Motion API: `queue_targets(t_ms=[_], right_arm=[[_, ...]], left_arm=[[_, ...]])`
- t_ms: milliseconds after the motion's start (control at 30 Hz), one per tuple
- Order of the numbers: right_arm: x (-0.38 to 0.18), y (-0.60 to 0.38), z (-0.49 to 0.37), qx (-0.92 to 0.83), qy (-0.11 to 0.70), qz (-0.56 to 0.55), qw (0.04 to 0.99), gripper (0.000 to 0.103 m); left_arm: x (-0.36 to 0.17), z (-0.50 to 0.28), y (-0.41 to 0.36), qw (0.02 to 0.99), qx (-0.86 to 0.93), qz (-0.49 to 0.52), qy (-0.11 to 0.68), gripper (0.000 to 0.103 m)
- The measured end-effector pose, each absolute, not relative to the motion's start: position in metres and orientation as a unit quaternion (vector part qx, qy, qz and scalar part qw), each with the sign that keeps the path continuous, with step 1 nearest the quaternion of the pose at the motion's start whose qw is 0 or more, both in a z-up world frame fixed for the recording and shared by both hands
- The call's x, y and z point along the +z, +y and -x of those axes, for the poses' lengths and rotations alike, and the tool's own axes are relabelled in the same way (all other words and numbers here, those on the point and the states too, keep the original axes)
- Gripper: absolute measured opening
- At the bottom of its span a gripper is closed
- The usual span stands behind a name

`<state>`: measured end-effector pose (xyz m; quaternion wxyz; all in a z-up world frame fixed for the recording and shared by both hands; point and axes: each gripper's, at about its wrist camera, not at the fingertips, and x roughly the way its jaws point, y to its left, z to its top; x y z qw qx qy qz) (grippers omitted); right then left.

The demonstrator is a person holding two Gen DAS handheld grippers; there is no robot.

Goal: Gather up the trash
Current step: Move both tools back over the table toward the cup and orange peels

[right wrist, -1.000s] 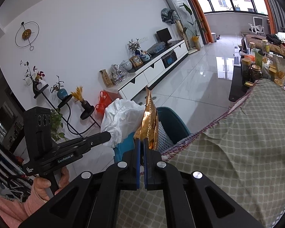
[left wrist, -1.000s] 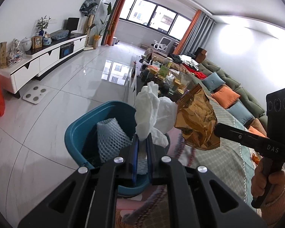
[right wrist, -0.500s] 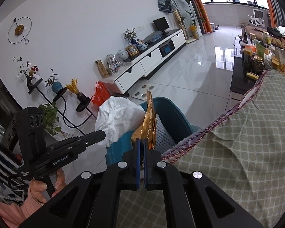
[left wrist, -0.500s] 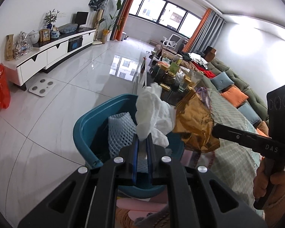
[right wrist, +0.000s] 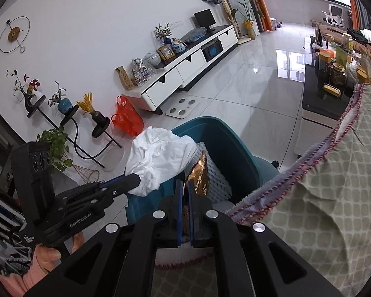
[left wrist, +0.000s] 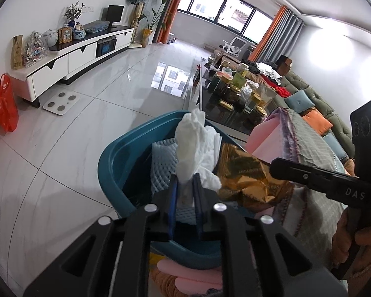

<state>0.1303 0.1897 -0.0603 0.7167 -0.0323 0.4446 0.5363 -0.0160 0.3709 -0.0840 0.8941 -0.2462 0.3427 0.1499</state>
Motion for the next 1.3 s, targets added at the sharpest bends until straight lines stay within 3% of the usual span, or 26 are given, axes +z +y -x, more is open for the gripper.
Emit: queue_targets(t_ms=[100,400,667,967,1300], right_arm=[[-0.060,0.190,-0.129,0.534,0.445,0.031,0.718,0.021],[-0.051,0.169,-0.134,0.538,0.437,0.008,0.721,0.021],[-0.031,0.124,-0.124,0.546,0.403,-0.003,0.735,0.026],[-0.011,0.031,-0.109,0.514,0.355,-0.016,0.781,0.038],[-0.012,-0.105,-0.118,0.394,0.348,-0.049,0.849,0.039]], left_arm=[[-0.087,0.015,0.374,0.891,0.159,0.248,0.345,0.023],[-0.084,0.017,0.374,0.894,0.162,0.243,0.340,0.026],[-0.057,0.024,0.343,0.918,0.122,0.214,0.312,0.035],[-0.025,0.008,0.261,0.945,0.004,0.163,0.283,0.045],[-0.023,-0.038,0.145,0.933,-0.152,0.112,0.308,0.047]])
